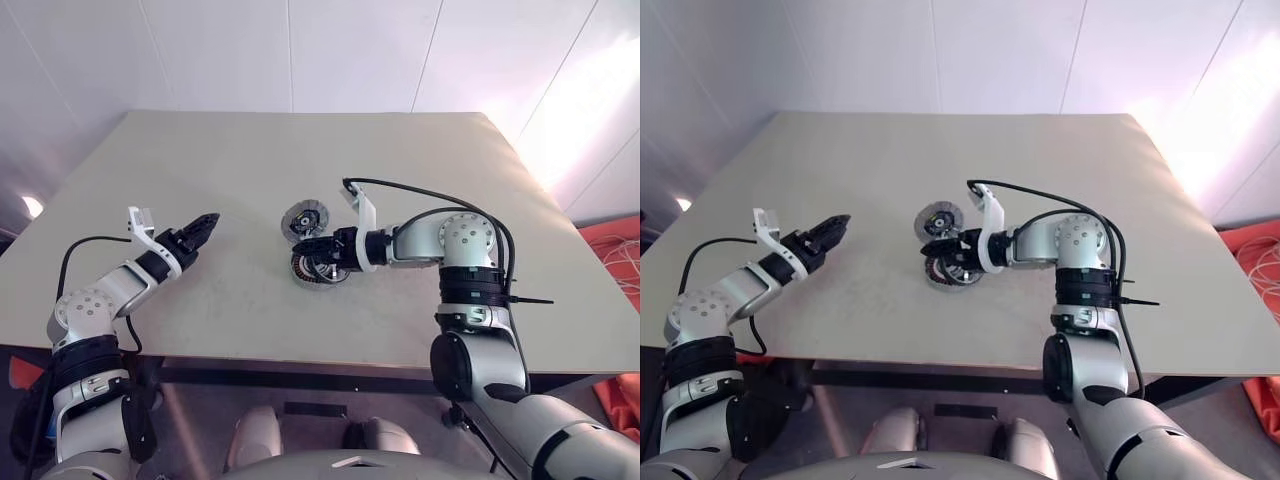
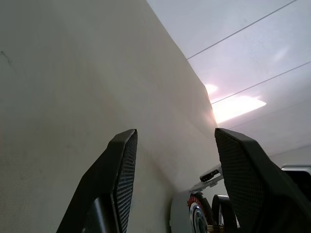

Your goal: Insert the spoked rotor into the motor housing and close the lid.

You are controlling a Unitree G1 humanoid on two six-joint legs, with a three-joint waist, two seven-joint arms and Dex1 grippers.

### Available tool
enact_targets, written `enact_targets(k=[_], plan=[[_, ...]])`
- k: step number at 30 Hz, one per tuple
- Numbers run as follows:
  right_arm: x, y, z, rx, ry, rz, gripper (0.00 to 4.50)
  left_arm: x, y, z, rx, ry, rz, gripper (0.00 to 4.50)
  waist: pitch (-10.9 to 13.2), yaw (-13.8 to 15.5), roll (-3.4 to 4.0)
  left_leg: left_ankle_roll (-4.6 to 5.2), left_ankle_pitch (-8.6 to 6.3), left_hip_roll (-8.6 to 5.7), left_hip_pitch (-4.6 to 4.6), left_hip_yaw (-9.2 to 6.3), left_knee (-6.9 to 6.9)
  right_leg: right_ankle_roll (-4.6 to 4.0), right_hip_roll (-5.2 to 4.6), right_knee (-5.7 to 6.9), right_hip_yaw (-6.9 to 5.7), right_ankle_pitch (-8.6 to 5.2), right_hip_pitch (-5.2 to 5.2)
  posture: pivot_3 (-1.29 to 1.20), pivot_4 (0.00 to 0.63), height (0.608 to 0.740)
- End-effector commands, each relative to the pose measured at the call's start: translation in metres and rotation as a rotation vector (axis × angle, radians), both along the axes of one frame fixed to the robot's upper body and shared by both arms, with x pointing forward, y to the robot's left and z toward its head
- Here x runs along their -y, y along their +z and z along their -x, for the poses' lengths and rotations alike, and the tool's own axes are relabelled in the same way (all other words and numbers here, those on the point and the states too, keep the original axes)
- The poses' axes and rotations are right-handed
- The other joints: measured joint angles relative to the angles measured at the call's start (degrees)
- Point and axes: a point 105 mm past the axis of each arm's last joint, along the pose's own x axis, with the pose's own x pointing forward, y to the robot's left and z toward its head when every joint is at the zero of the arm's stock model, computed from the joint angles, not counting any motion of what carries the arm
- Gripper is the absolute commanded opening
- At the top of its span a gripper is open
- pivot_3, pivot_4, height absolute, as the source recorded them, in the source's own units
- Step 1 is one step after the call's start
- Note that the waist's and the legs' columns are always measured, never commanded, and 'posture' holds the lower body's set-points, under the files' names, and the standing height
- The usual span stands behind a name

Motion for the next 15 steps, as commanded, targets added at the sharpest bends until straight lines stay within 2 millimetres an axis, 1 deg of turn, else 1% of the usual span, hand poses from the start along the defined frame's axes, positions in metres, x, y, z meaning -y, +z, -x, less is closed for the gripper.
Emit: enact_targets(k=[1,7,15], plan=[[-0.009,0.014,-0.001,0.046,0.021,-0.022,3.04,-0.005,0.015,0.0,0.065,0.023,-0.01,2.69,0.0,-0.02,0.0,0.0,0.0,0.0,0.0,0.0,0.0,0.0,0.0,0.0,0.0,0.0,-0.02,0.0,0.0,0.74],[-0.022,0.022,-0.002,0.062,0.046,-0.028,3.04,-0.002,0.015,-0.001,0.069,0.022,-0.003,2.69,0.0,-0.16,0.0,0.0,0.0,0.01,-0.03,0.0,-0.02,0.08,0.01,0.01,0.0,0.05,-0.07,0.0,0.0,0.74],[-0.029,0.027,-0.005,0.071,0.061,-0.027,3.04,-0.003,0.013,0.001,0.072,0.036,0.002,2.69,0.0,-0.22,0.0,-0.01,0.0,0.0,-0.04,0.0,-0.02,0.06,0.01,0.0,0.0,0.04,-0.09,0.0,0.0,0.74]])
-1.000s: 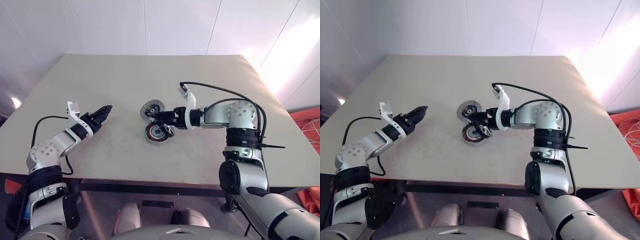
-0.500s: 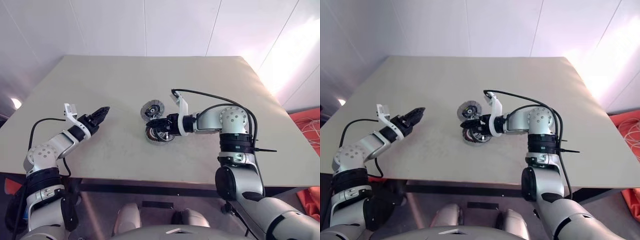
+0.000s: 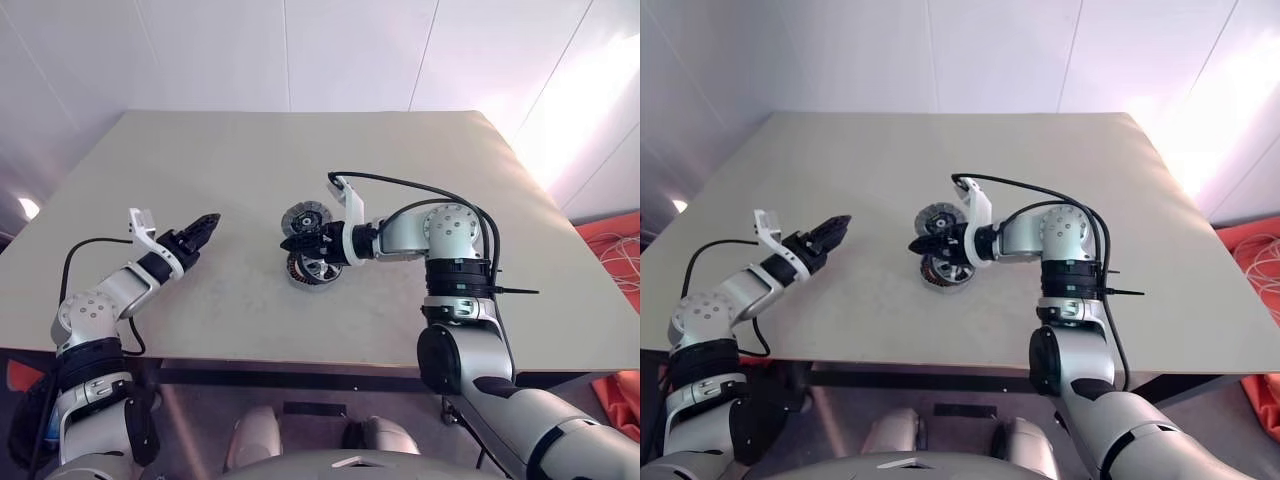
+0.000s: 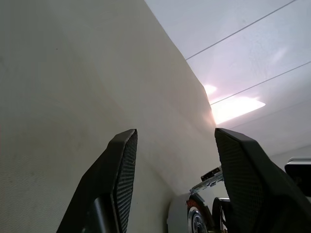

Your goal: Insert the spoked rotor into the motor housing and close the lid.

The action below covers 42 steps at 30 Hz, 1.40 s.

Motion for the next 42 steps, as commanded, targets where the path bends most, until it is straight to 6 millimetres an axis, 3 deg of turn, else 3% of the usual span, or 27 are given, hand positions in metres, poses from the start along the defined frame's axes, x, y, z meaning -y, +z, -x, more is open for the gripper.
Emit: enact_targets(k=[1,42], plan=[[-0.011,0.019,-0.001,0.048,0.038,-0.042,3.04,-0.005,0.016,0.0,0.066,0.025,-0.005,2.69,0.0,-0.03,0.0,0.0,0.0,0.0,0.0,0.0,0.0,0.0,0.0,0.0,0.0,0.0,-0.03,0.0,0.0,0.74],[-0.044,0.015,-0.007,0.082,0.088,-0.014,3.04,-0.003,0.012,0.007,0.054,0.044,0.004,2.69,0.0,-1.78,-0.01,-0.11,0.06,0.07,0.05,0.0,-0.04,-0.14,0.08,0.04,0.02,-0.06,0.07,0.0,0.0,0.74]])
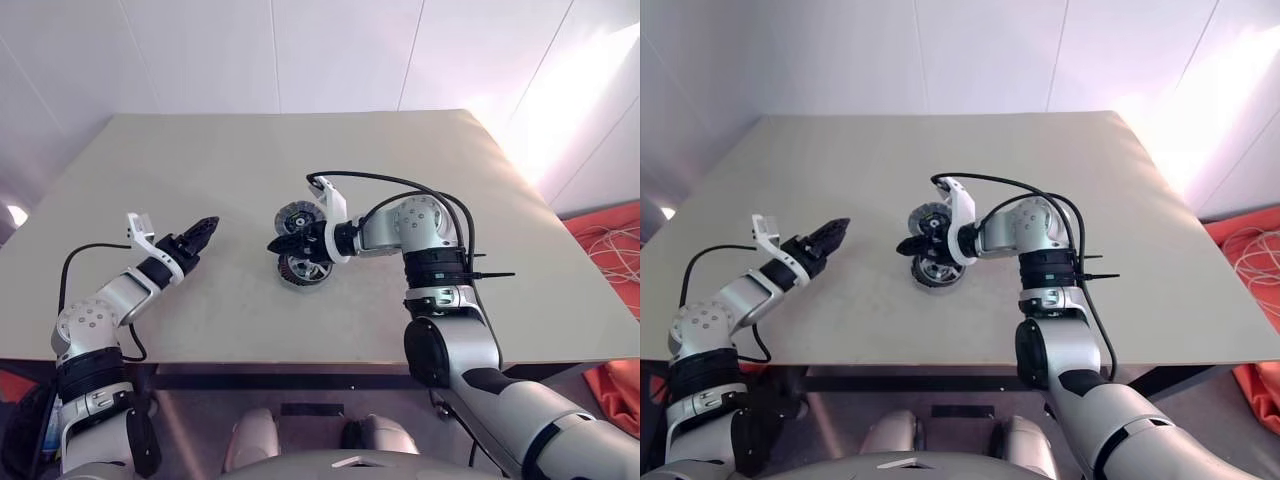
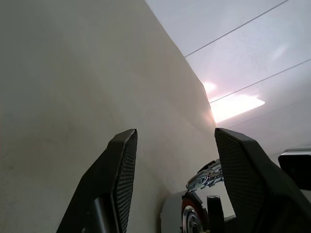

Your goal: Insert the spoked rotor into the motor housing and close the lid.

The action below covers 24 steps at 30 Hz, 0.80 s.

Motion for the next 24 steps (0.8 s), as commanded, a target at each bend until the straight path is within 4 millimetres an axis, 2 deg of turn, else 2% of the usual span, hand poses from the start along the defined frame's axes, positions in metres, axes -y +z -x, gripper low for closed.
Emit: enact_targets(k=[1,10,20,24], plan=[[-0.02,0.02,0.001,0.065,0.05,-0.06,3.04,-0.004,0.014,0.001,0.056,0.017,-0.001,2.69,0.0,-0.02,0.0,-0.01,0.01,0.0,0.0,0.0,-0.01,-0.01,0.01,0.0,0.0,0.0,0.0,0.0,0.0,0.74],[-0.017,0.02,-0.002,0.119,0.063,-0.025,3.04,-0.004,0.014,0.001,0.056,0.015,-0.003,2.69,0.0,-0.01,0.0,-0.04,0.02,0.03,0.04,0.0,-0.03,-0.03,0.04,0.0,0.01,0.0,0.0,0.0,0.0,0.74],[-0.017,0.041,-0.006,0.164,0.056,-0.05,3.04,0.0,0.015,-0.003,0.058,-0.001,-0.002,2.69,0.01,0.19,0.0,-0.04,0.02,0.01,-0.01,-0.02,-0.03,-0.04,0.04,-0.01,0.01,0.01,-0.18,0.0,0.0,0.74],[-0.018,0.041,-0.007,0.167,0.052,-0.047,3.04,0.001,0.015,-0.003,0.058,-0.005,-0.001,2.69,0.01,0.19,0.0,-0.04,0.02,0.0,-0.02,-0.03,-0.03,-0.04,0.04,-0.01,0.01,0.02,-0.19,0.0,0.0,0.74]])
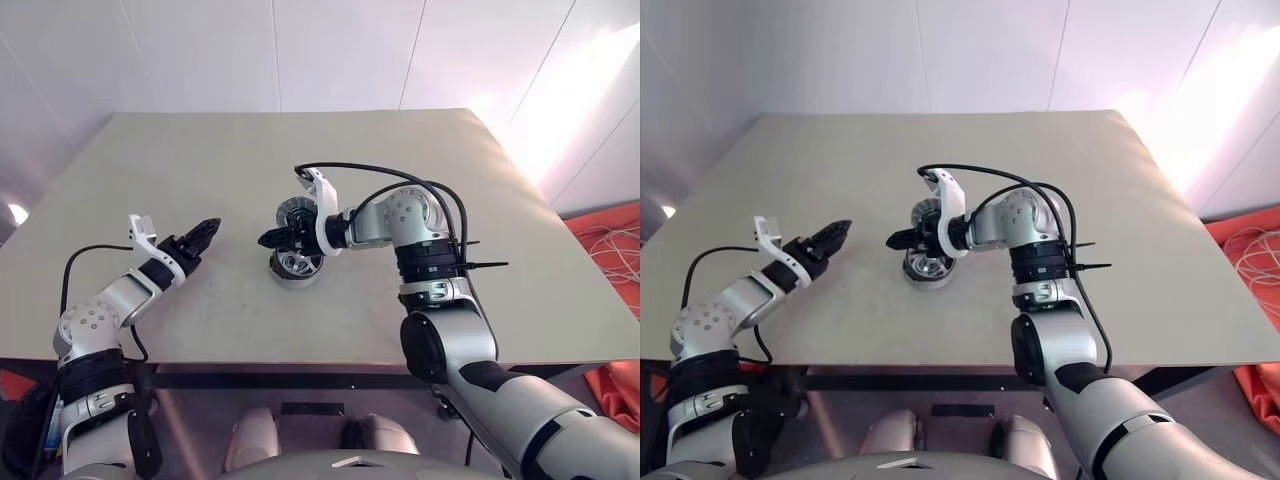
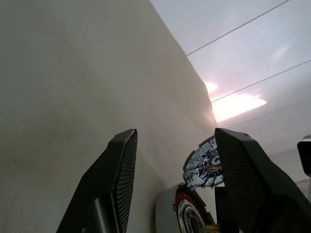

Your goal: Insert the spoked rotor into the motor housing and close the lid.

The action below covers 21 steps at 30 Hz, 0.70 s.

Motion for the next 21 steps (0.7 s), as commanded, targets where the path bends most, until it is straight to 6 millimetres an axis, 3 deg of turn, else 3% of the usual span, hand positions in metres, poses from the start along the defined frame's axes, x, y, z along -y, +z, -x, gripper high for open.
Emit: enact_targets(k=[1,21], plan=[[-0.005,0.023,-0.004,0.079,0.009,-0.043,3.04,0.0,0.016,-0.003,0.062,-0.001,0.0,2.69,0.0,0.0,0.0,0.0,0.0,0.0,0.0,0.0,0.0,0.0,0.0,0.0,0.0,0.0,0.0,0.0,0.0,0.74],[0.015,0.029,-0.009,0.092,-0.041,-0.022,3.04,0.001,0.014,-0.006,0.055,-0.008,0.004,2.69,0.0,0.19,-0.01,0.0,0.0,-0.02,0.0,-0.01,0.0,0.04,-0.01,0.0,0.0,0.01,0.02,0.0,0.0,0.74]])
